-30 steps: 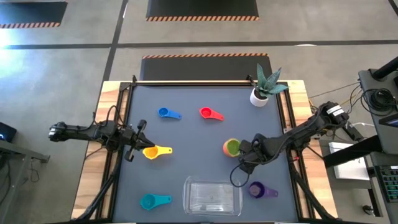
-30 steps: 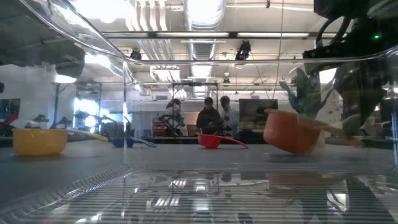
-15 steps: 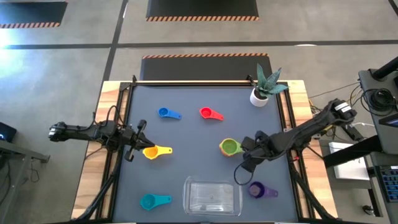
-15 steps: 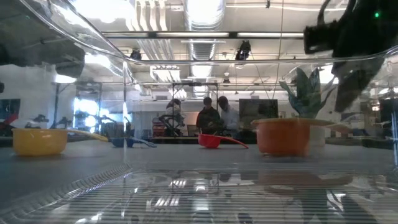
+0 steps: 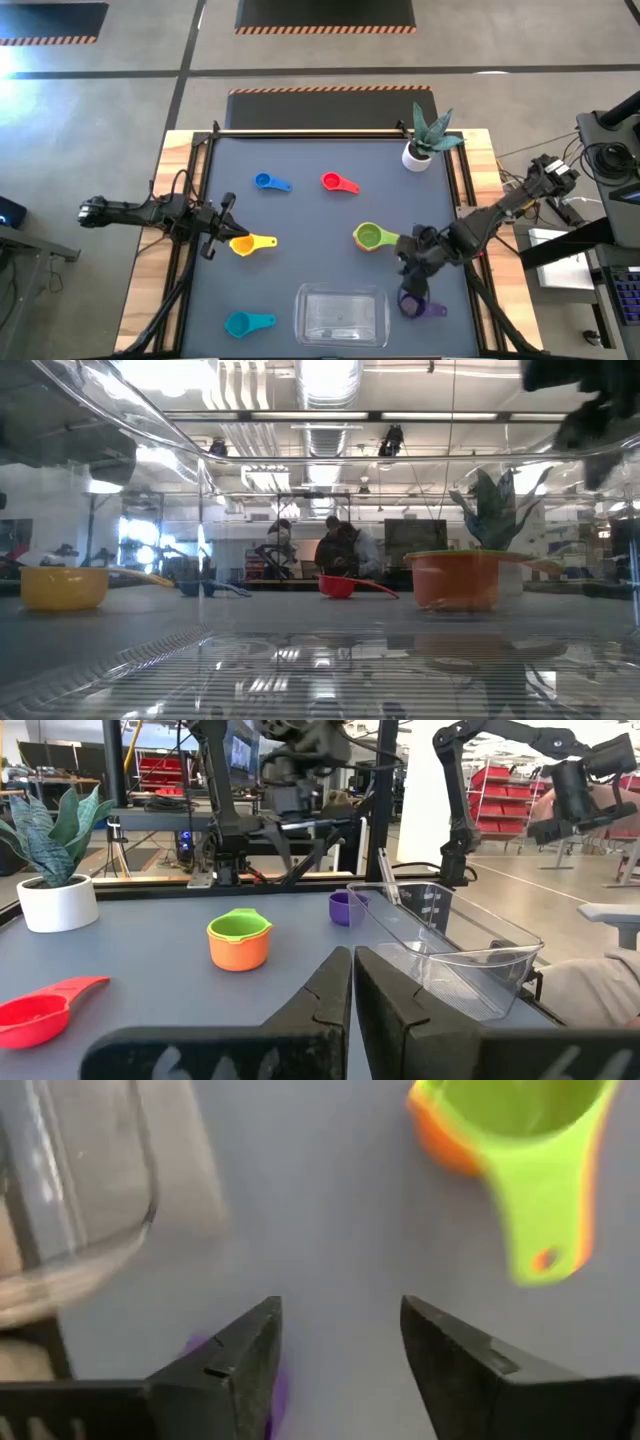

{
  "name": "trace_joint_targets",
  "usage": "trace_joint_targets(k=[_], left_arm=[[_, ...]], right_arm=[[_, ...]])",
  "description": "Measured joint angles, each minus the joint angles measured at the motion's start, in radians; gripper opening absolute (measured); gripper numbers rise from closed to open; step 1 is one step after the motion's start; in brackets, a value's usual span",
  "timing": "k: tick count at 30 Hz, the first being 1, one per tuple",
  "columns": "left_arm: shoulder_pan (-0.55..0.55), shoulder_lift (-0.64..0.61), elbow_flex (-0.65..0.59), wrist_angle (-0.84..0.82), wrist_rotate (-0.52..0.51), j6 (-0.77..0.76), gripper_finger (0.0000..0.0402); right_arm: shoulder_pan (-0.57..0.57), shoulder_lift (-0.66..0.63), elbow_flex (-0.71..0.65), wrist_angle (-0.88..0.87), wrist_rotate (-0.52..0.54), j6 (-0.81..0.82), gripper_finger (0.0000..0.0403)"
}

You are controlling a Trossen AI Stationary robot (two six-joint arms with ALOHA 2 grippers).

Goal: Nest measuring cups in basket
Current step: Stack the purple measuring cup into the green measuring cup

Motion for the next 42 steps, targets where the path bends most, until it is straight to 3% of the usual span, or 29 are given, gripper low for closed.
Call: trace_joint_targets(k=[10,21,23,26,31,38,42], left_arm=[[0.000,0.000,0.000,0.000,0.000,0.000,0.0000],[0.000,0.000,0.000,0.000,0.000,0.000,0.0000],[0.000,0.000,0.000,0.000,0.000,0.000,0.0000],[0.000,0.000,0.000,0.000,0.000,0.000,0.0000],[0.000,0.000,0.000,0.000,0.000,0.000,0.0000],[0.000,0.000,0.000,0.000,0.000,0.000,0.0000],[0.000,0.000,0.000,0.000,0.000,0.000,0.0000]], right_arm=[[0.230,0.066,0.000,0.002,0.000,0.279,0.0248],[0.249,0.272,0.000,-0.029,-0.012,0.286,0.0255],[0.239,0.294,0.000,-0.022,-0.048,0.275,0.0240],[0.235,0.313,0.000,-0.021,-0.060,0.246,0.0186],[0.220,0.282,0.015,-0.032,-0.055,0.173,0.0034],[0.139,0.147,0.135,-0.237,0.138,0.151,0.0009],[0.077,0.094,0.184,-0.312,0.163,0.101,0.0009]])
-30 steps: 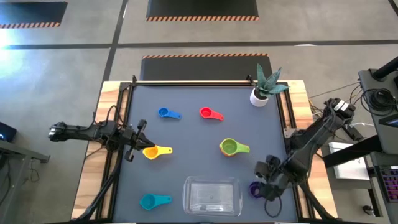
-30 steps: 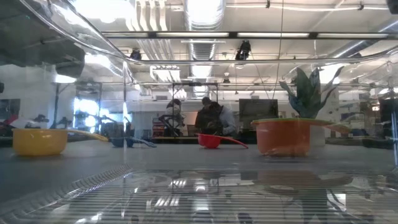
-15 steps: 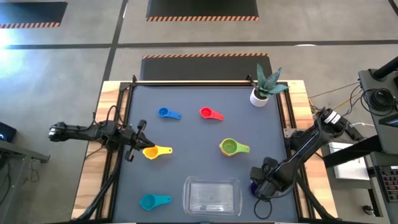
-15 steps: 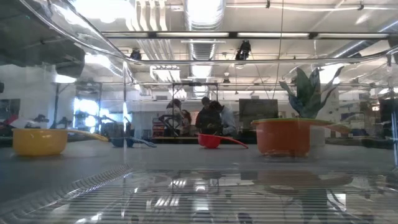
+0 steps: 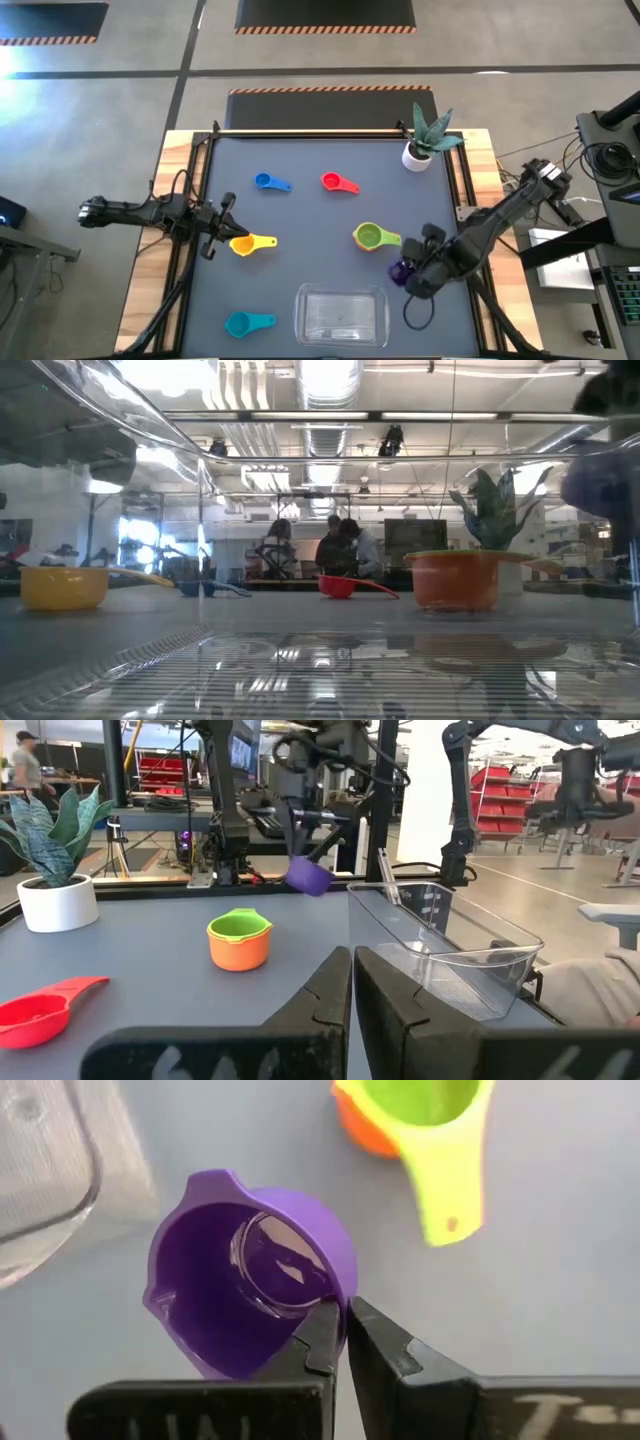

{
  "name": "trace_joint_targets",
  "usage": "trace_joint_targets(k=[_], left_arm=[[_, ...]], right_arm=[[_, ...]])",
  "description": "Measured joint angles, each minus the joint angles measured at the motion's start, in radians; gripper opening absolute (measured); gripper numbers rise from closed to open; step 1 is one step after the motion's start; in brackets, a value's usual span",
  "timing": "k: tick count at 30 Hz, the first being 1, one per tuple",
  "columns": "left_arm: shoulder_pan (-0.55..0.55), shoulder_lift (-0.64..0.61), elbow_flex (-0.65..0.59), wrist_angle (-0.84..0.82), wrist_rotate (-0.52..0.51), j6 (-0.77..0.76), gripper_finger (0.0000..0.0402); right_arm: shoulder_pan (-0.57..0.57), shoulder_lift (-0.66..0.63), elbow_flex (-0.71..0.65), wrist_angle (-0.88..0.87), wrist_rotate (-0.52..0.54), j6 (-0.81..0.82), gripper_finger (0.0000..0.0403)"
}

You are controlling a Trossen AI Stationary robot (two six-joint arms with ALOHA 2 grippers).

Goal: Nest measuring cups in basket
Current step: Stack the purple measuring cup into the green measuring cup

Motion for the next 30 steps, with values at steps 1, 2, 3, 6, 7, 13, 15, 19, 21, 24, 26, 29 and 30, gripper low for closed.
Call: trace_joint_targets(k=[1,2,3,6,7,13,15,19,21,24,26,29,30], left_arm=[[0.000,0.000,0.000,0.000,0.000,0.000,0.0000],[0.000,0.000,0.000,0.000,0.000,0.000,0.0000],[0.000,0.000,0.000,0.000,0.000,0.000,0.0000],[0.000,0.000,0.000,0.000,0.000,0.000,0.0000],[0.000,0.000,0.000,0.000,0.000,0.000,0.0000],[0.000,0.000,0.000,0.000,0.000,0.000,0.0000],[0.000,0.000,0.000,0.000,0.000,0.000,0.0000],[0.000,0.000,0.000,0.000,0.000,0.000,0.0000],[0.000,0.000,0.000,0.000,0.000,0.000,0.0000],[0.000,0.000,0.000,0.000,0.000,0.000,0.0000],[0.000,0.000,0.000,0.000,0.000,0.000,0.0000],[0.000,0.000,0.000,0.000,0.000,0.000,0.0000],[0.000,0.000,0.000,0.000,0.000,0.000,0.0000]], right_arm=[[-0.010,-0.008,0.006,-0.012,-0.001,-0.018,0.0009],[-0.022,-0.014,0.015,-0.021,-0.002,-0.037,0.0009],[-0.037,-0.020,0.021,-0.021,-0.001,-0.052,0.0009],[-0.119,-0.029,0.039,-0.022,0.033,-0.085,0.0009],[-0.155,-0.029,0.043,-0.018,0.043,-0.104,0.0009],[-0.389,-0.019,0.057,0.106,-0.016,-0.344,0.0009],[-0.457,-0.003,0.056,0.152,-0.081,-0.429,0.0008],[-0.554,0.055,0.055,0.162,-0.197,-0.556,0.0008],[-0.586,0.090,0.055,0.161,-0.237,-0.609,0.0008],[-0.616,0.143,0.070,0.164,-0.270,-0.663,0.0008],[-0.628,0.174,0.083,0.164,-0.274,-0.687,0.0008],[-0.639,0.213,0.100,0.165,-0.275,-0.714,0.0008],[-0.641,0.224,0.104,0.163,-0.274,-0.722,0.0008]])
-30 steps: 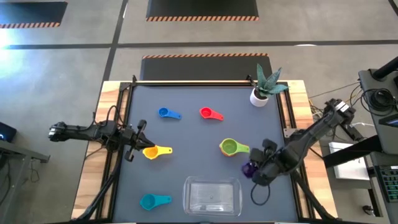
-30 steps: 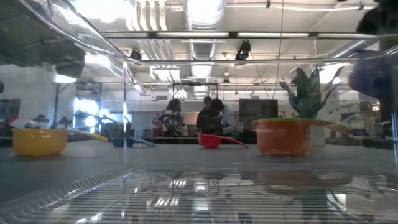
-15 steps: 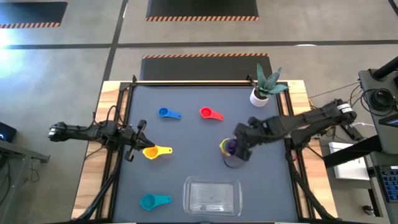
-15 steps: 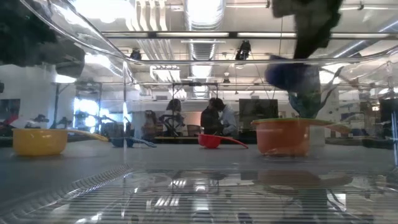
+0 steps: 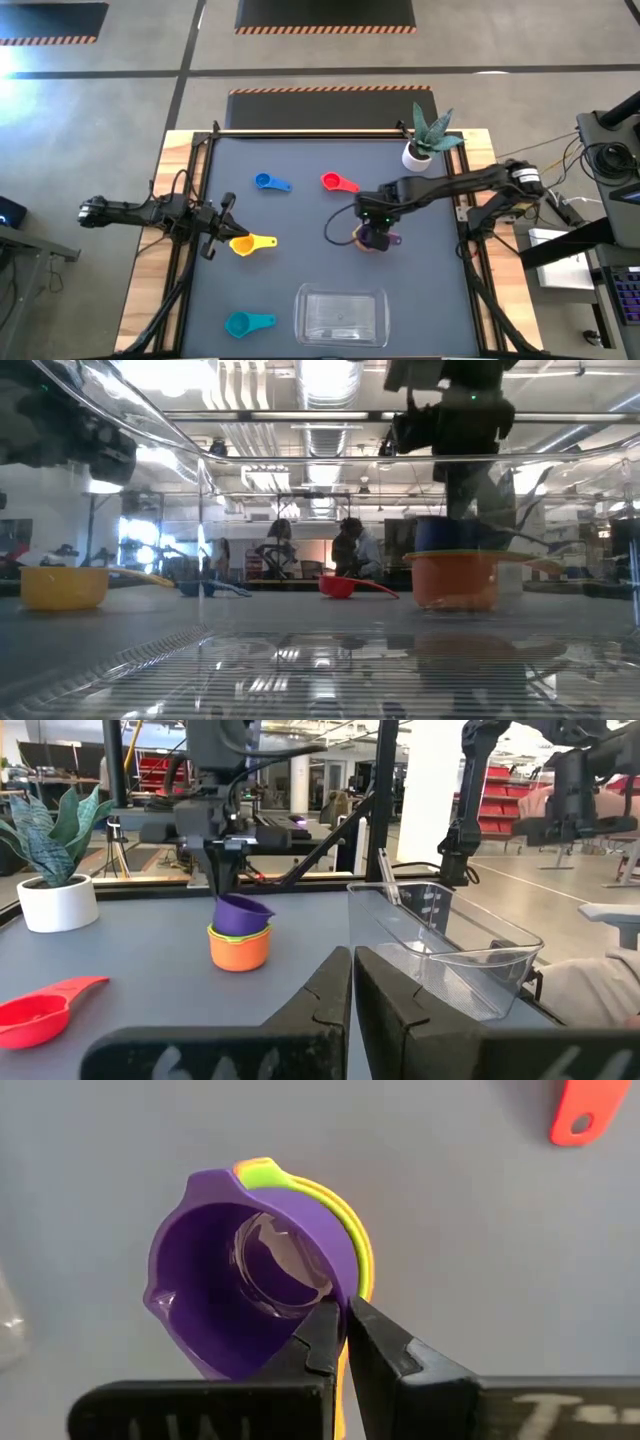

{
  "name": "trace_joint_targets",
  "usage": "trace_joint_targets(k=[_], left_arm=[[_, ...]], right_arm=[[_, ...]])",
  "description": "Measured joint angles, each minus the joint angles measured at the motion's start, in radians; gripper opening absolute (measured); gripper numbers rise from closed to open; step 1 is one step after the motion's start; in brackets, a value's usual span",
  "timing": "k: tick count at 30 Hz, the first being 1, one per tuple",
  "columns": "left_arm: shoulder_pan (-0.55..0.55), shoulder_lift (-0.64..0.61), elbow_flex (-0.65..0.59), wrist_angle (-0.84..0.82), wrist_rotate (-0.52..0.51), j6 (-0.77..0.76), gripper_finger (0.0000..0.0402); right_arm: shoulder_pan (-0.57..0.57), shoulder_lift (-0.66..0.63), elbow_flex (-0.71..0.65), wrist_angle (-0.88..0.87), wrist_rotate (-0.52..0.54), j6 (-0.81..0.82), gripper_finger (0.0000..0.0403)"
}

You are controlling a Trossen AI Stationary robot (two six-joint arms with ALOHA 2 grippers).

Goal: Nest measuring cups in basket
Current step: Stack the purple measuring cup into the green measuring cup, then stack the yellow measuring cup into the purple measuring cup

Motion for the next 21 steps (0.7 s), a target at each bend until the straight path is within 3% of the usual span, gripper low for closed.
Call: trace_joint_targets(k=[7,14,21], left_arm=[[0.000,0.000,0.000,0.000,0.000,0.000,0.0000],[0.000,0.000,0.000,0.000,0.000,0.000,0.0000],[0.000,0.000,0.000,0.000,0.000,0.000,0.0000]], right_arm=[[-0.006,0.014,0.016,0.002,0.000,-0.011,0.0036],[-0.006,-0.035,0.029,-0.009,0.004,-0.009,0.0117],[-0.006,-0.086,0.043,0.010,0.114,-0.021,0.0170]])
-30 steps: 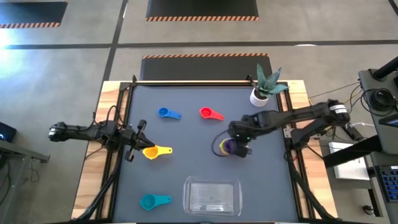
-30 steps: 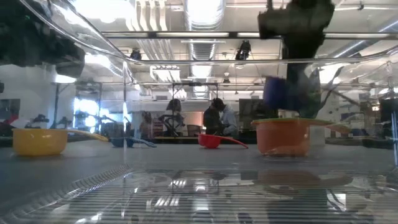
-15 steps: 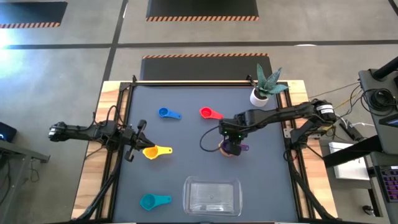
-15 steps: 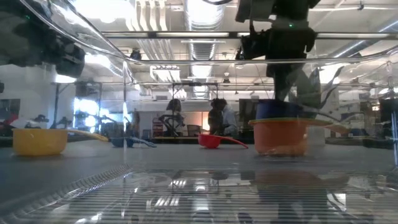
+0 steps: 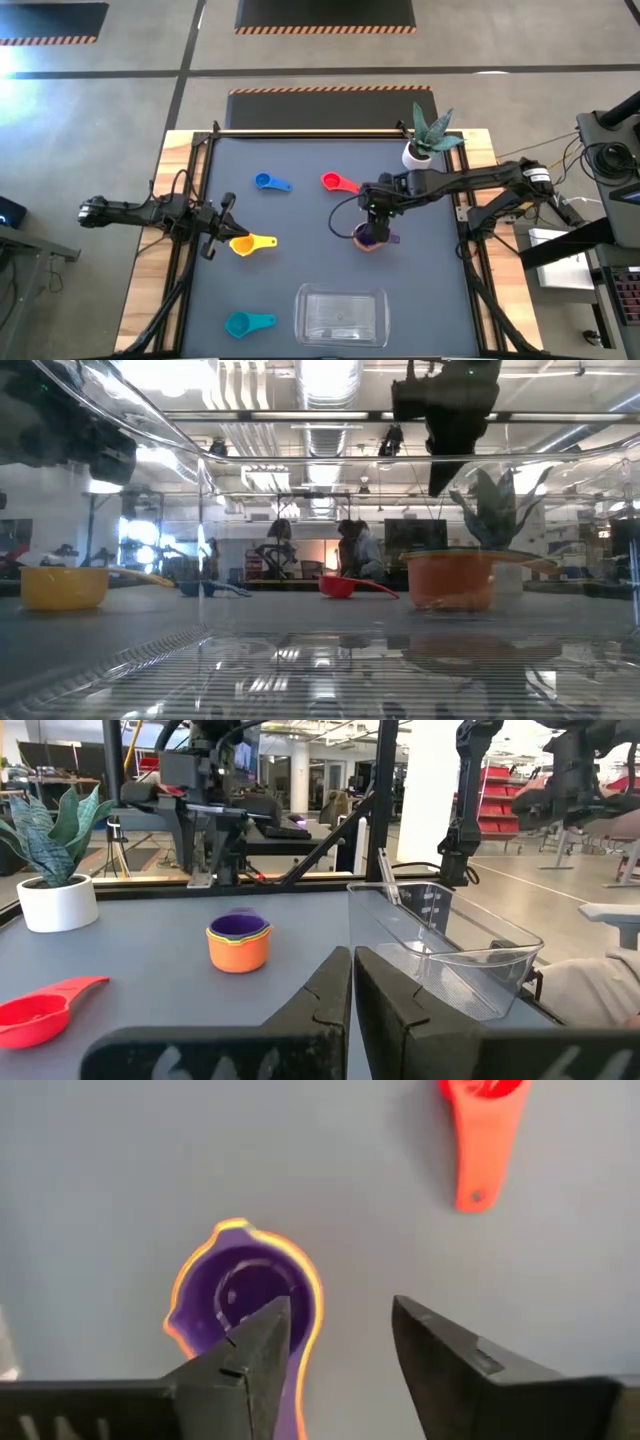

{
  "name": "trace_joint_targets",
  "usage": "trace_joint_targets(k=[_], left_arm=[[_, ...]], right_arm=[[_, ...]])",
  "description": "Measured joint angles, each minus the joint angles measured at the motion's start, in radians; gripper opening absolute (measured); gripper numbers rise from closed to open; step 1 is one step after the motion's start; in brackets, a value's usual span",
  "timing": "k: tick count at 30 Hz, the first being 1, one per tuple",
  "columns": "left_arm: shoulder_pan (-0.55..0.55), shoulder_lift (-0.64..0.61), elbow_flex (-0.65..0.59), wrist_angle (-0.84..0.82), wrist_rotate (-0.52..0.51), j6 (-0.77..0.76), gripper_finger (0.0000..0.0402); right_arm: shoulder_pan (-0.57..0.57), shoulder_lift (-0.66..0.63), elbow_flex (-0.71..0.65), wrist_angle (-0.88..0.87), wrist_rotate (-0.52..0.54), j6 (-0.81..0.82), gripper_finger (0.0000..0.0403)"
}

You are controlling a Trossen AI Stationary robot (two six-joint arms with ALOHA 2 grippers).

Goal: Nest measuring cups in basket
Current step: Stack the yellow measuring cup into the purple measuring cup

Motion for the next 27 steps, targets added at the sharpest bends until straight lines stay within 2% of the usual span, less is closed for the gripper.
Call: trace_joint_targets(k=[5,9,14,16,20,27], left_arm=[[0.000,0.000,0.000,0.000,0.000,0.000,0.0000],[0.000,0.000,0.000,0.000,0.000,0.000,0.0000],[0.000,0.000,0.000,0.000,0.000,0.000,0.0000],[0.000,0.000,0.000,0.000,0.000,0.000,0.0000],[0.000,0.000,0.000,0.000,0.000,0.000,0.0000],[0.000,0.000,0.000,0.000,0.000,0.000,0.0000]], right_arm=[[0.000,0.000,-0.005,0.078,0.002,-0.065,0.0177],[-0.017,0.001,-0.036,0.267,-0.002,-0.118,0.0172],[-0.133,0.002,-0.055,0.369,-0.010,-0.192,0.0173],[-0.205,0.002,-0.055,0.399,-0.055,-0.199,0.0177],[-0.324,0.022,-0.055,0.449,-0.197,-0.229,0.0198],[-0.373,0.115,-0.055,0.497,-0.211,-0.306,0.0260]])
